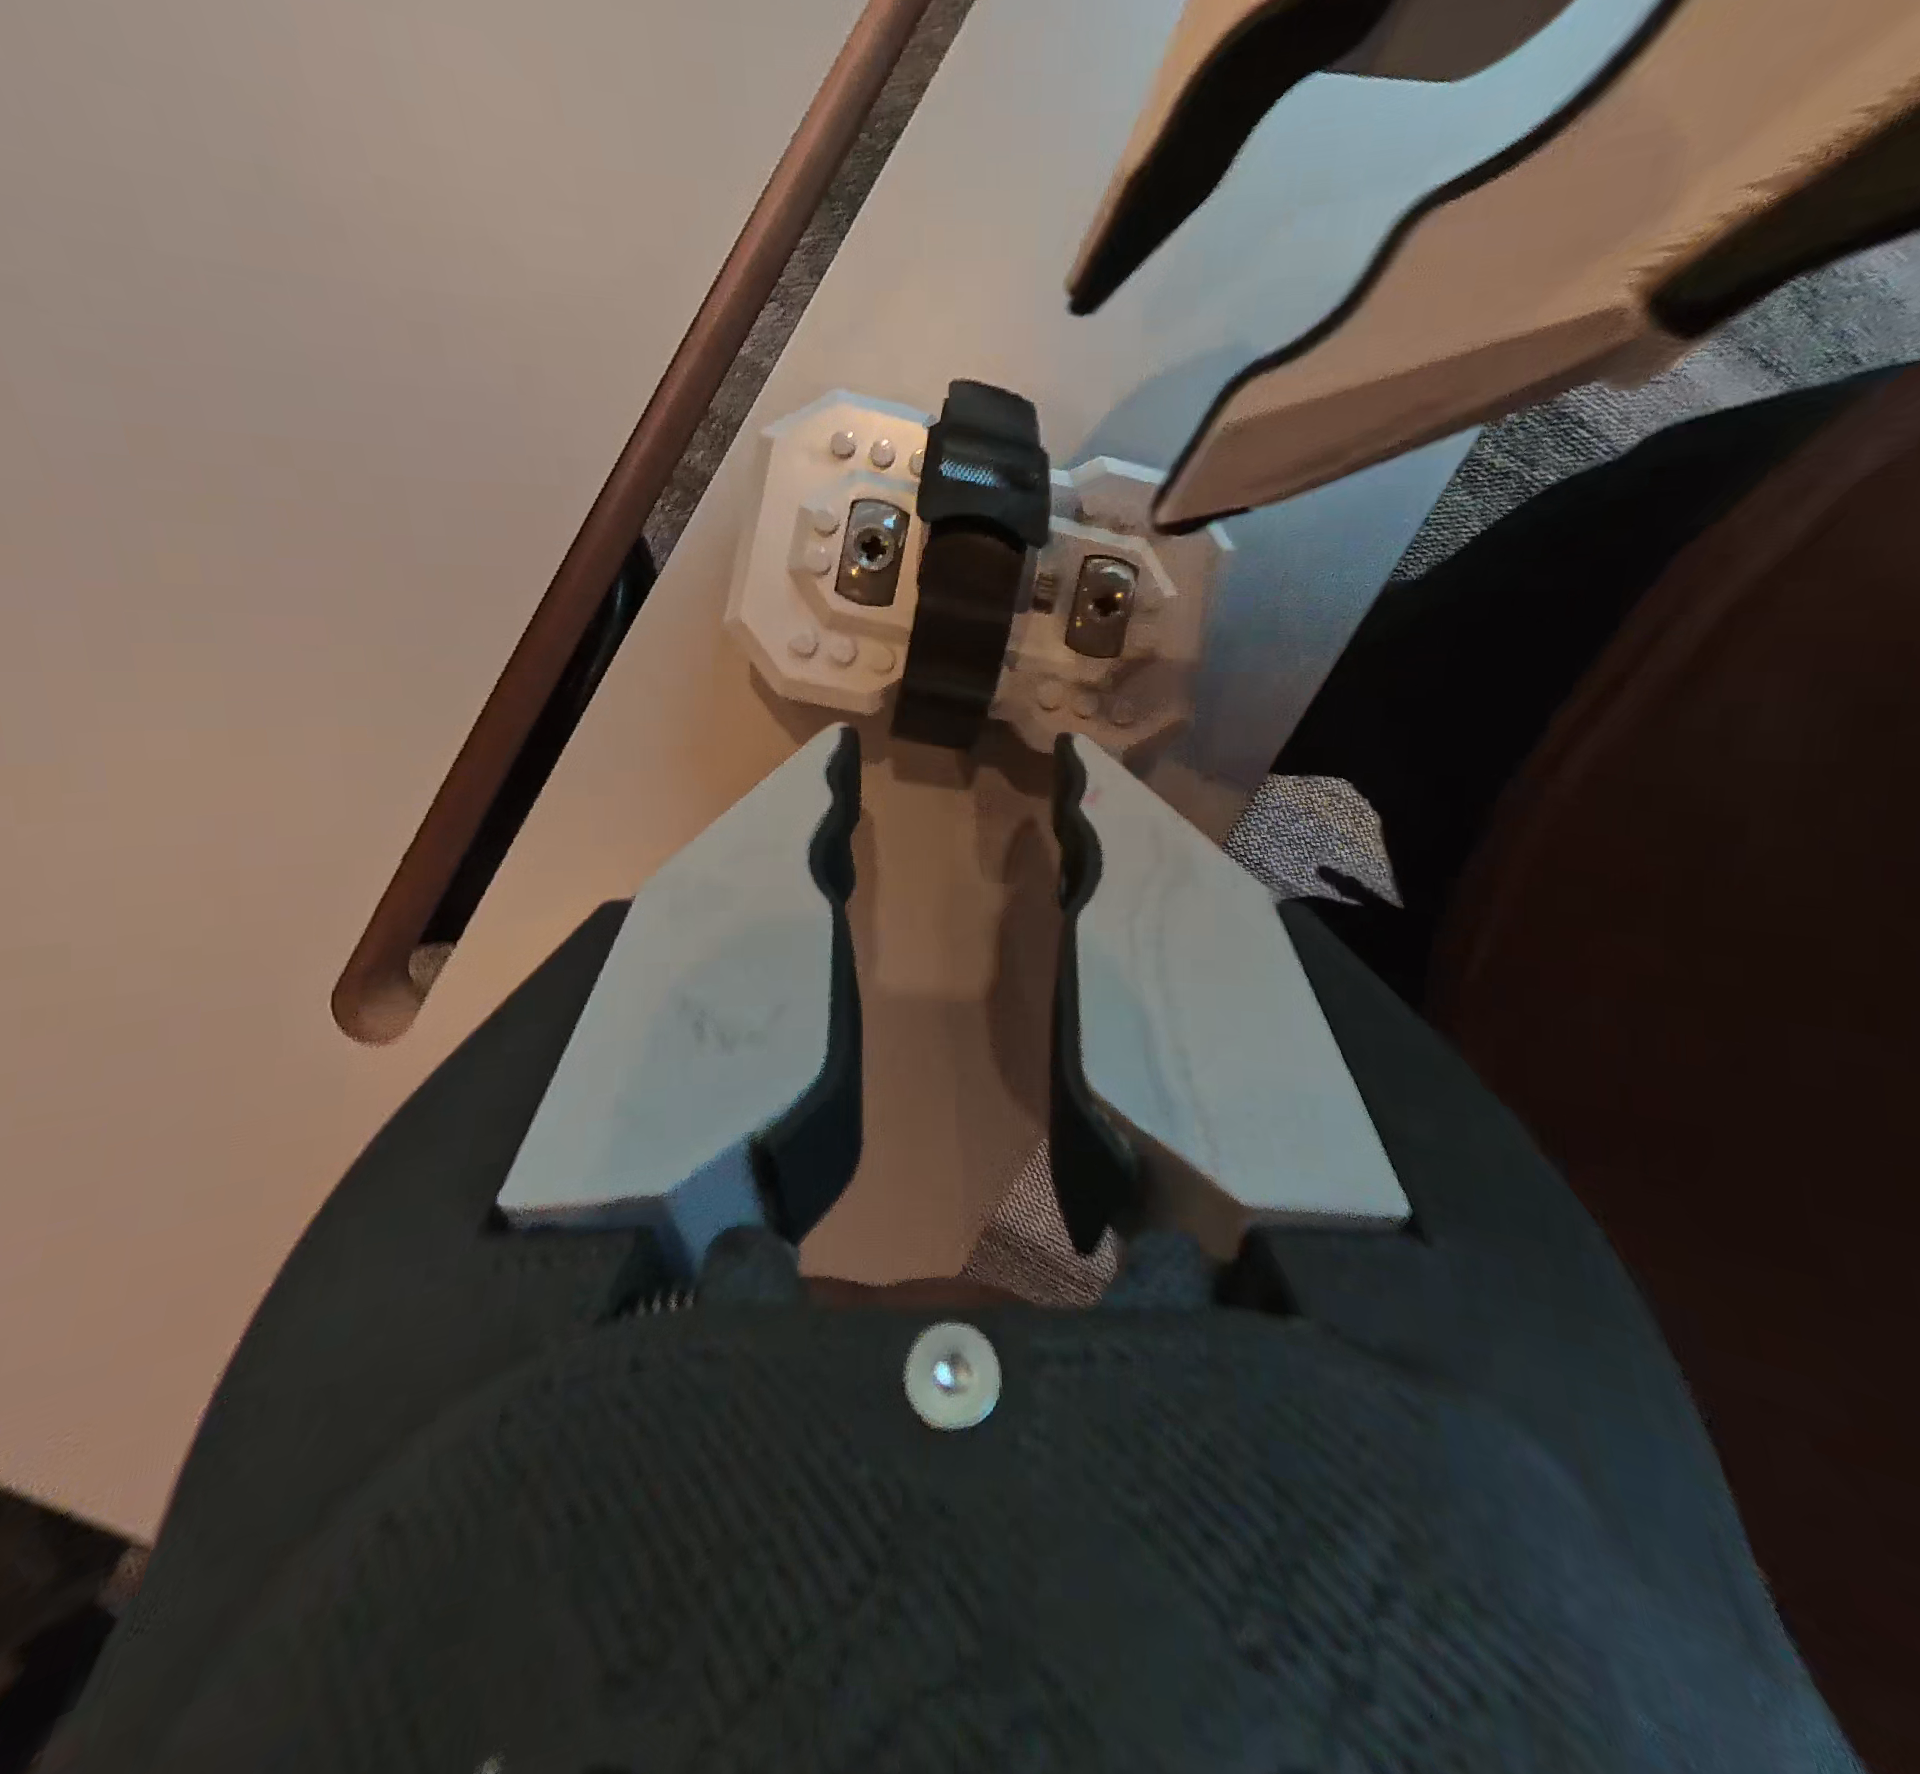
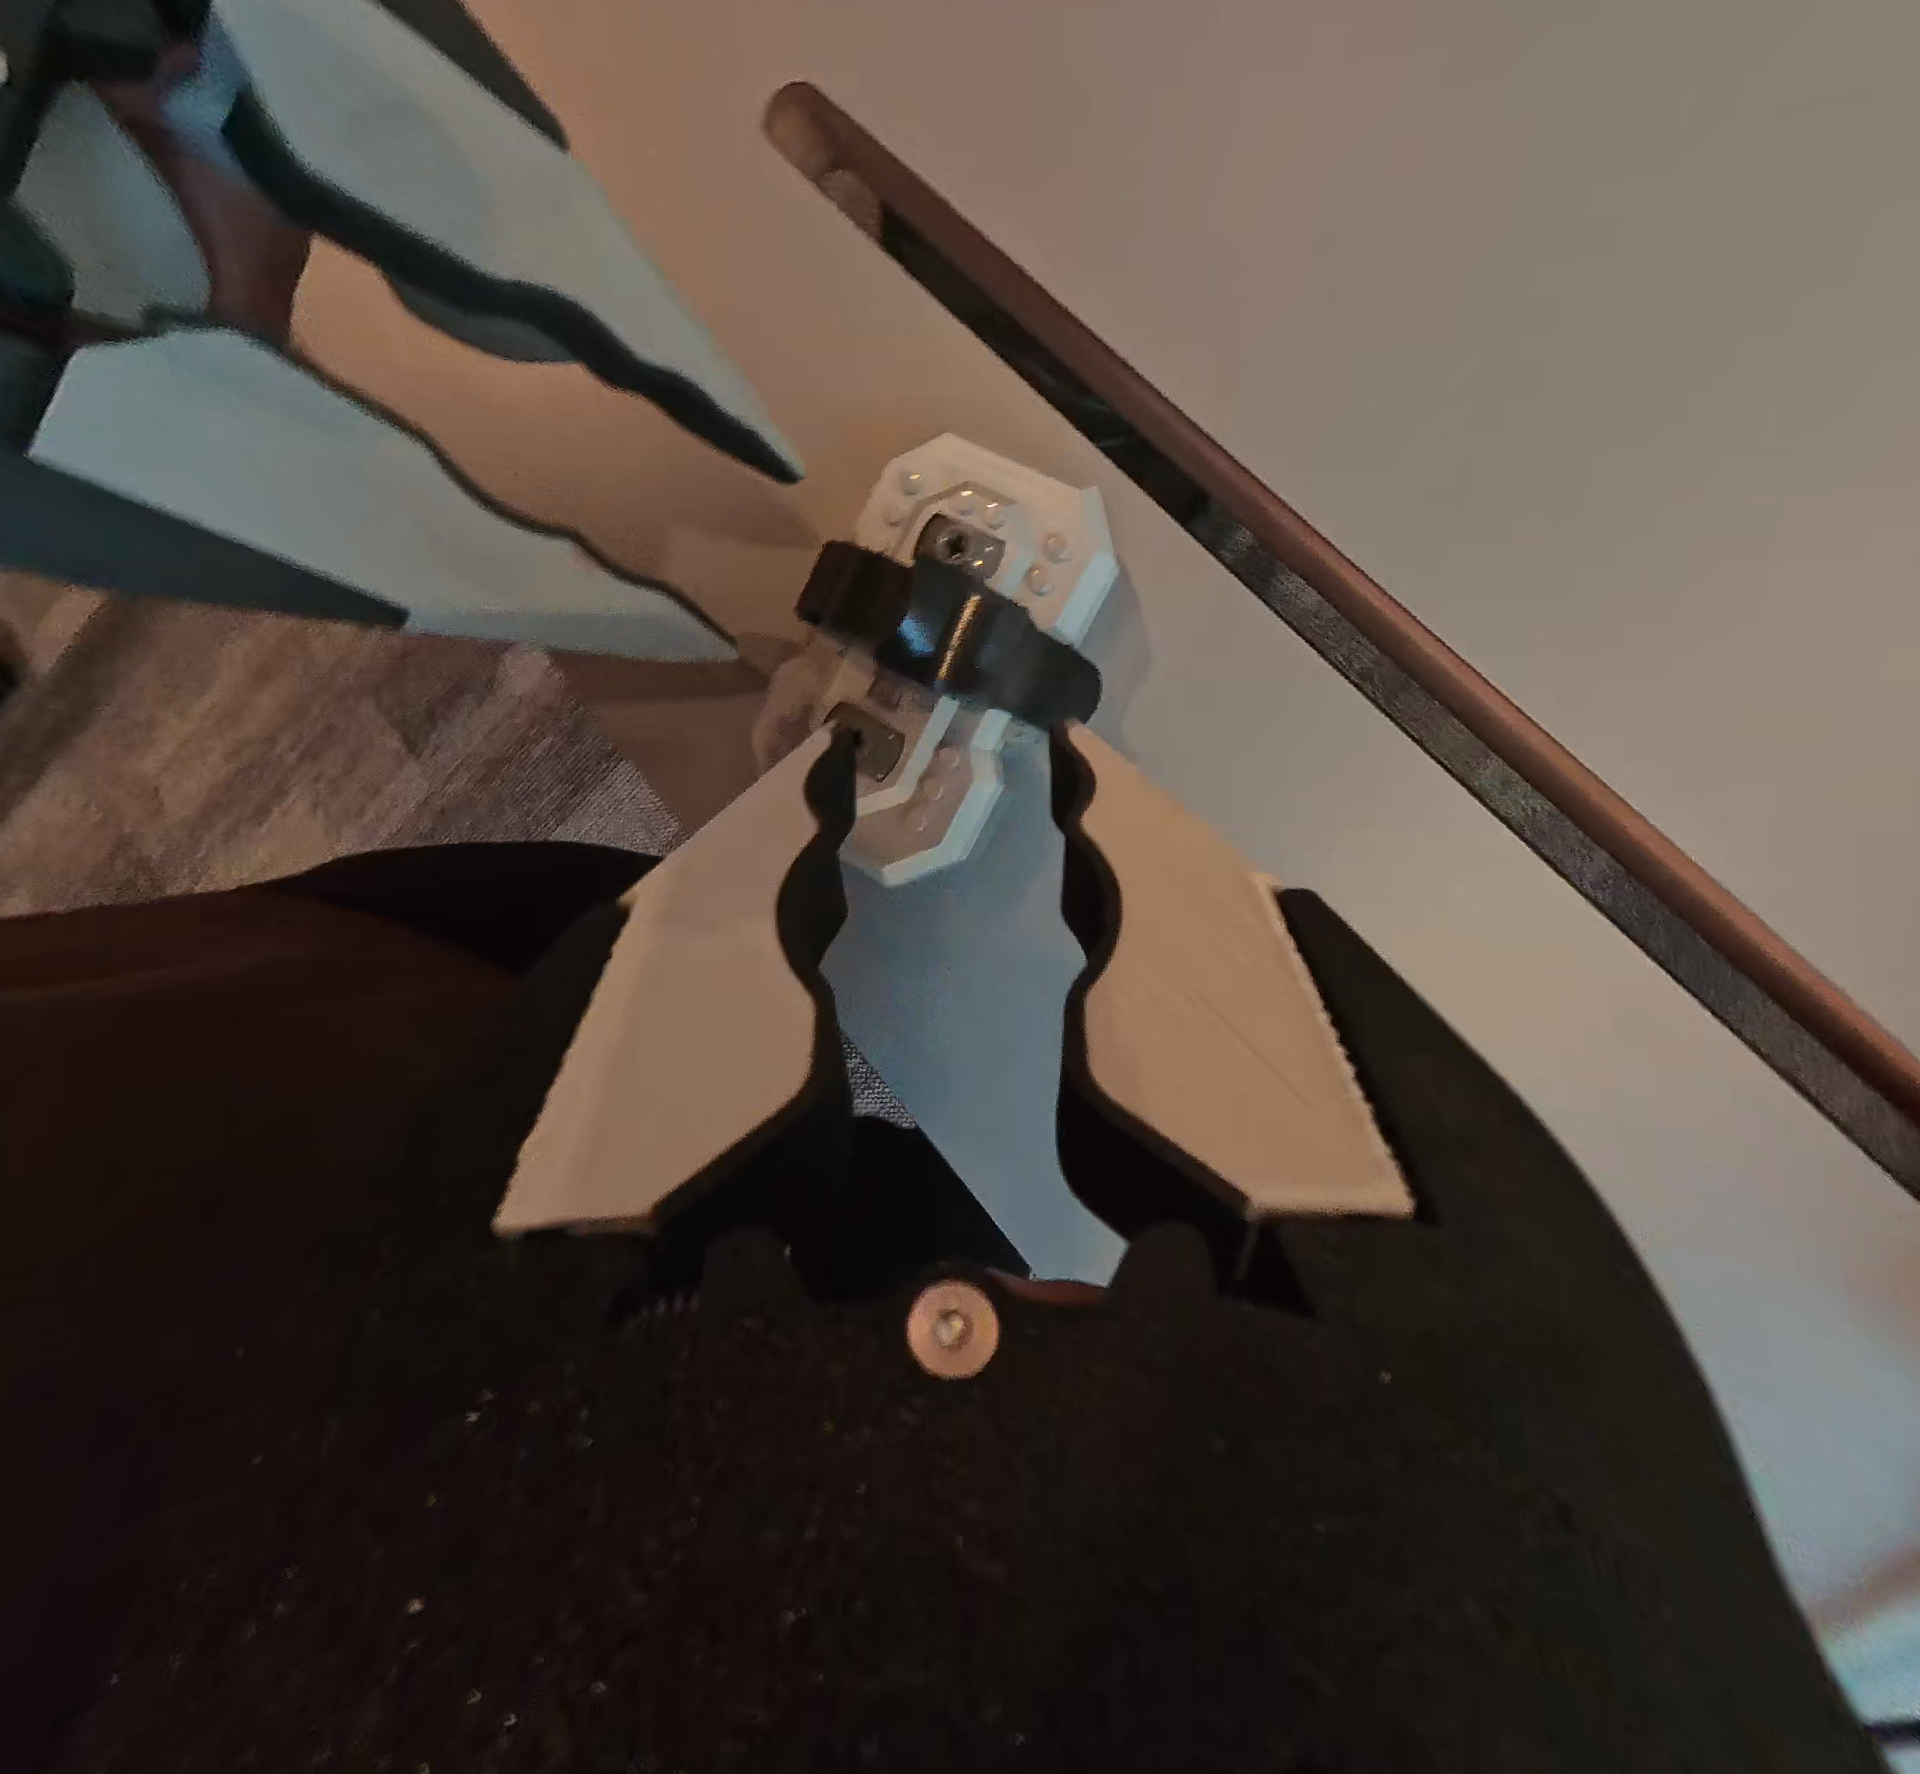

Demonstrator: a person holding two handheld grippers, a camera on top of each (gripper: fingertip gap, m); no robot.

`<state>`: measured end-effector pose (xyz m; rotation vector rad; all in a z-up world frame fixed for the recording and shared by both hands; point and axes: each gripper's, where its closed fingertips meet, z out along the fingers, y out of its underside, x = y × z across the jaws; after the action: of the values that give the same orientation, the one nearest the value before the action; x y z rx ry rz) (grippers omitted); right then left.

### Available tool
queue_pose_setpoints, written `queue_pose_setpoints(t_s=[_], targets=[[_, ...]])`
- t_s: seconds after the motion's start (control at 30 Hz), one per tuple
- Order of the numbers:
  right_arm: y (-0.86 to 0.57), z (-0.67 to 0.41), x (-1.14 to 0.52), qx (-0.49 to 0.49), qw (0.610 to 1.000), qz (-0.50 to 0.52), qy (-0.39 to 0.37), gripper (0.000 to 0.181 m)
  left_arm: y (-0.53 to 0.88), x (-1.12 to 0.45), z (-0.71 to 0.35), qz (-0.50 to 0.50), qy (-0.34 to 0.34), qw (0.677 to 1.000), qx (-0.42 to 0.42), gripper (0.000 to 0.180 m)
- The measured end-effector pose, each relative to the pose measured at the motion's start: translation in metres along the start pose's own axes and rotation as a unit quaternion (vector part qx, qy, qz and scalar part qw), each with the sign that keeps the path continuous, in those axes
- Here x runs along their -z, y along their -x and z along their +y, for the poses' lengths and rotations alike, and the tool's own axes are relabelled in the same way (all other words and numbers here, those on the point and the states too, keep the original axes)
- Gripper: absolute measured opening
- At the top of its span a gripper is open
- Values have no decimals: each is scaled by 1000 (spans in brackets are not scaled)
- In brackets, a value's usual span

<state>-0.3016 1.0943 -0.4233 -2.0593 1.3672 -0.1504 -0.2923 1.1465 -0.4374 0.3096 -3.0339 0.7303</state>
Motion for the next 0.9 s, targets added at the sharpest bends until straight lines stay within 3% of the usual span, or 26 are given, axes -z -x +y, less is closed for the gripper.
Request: queue_pose_setpoints(t_s=[0.13,0.33,0.53,0.67,0.9], targets=[[-11,-2,-5,-94,996,9,-1,36,-2,-4,-3,42,-23,998,-44,35],[-26,-6,6,-178,981,-67,-32,26,-3,-7,-14,64,-44,994,-71,37],[-45,-15,12,-139,986,-85,-46,0,-6,-14,-20,57,-20,996,-68,39],[-99,-40,33,-69,989,91,-95,0,0,-5,-36,40,-31,998,-23,40],[-102,-80,39,-19,984,76,-161,0,3,-17,-33,16,22,1000,-10,42]])
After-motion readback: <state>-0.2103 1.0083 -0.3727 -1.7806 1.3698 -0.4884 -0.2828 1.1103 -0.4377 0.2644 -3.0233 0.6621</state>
